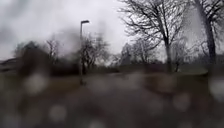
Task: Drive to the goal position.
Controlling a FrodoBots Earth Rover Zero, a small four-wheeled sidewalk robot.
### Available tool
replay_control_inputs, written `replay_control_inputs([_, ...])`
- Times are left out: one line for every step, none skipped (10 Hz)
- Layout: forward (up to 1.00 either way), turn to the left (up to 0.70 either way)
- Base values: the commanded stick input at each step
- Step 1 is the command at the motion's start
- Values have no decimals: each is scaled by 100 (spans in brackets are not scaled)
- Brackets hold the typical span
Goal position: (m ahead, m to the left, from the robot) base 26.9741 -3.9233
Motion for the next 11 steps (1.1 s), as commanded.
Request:
replay_control_inputs([85, 0])
replay_control_inputs([85, 0])
replay_control_inputs([85, 0])
replay_control_inputs([85, 0])
replay_control_inputs([85, 0])
replay_control_inputs([85, 0])
replay_control_inputs([85, 0])
replay_control_inputs([85, 0])
replay_control_inputs([85, 0])
replay_control_inputs([85, 0])
replay_control_inputs([85, 0])
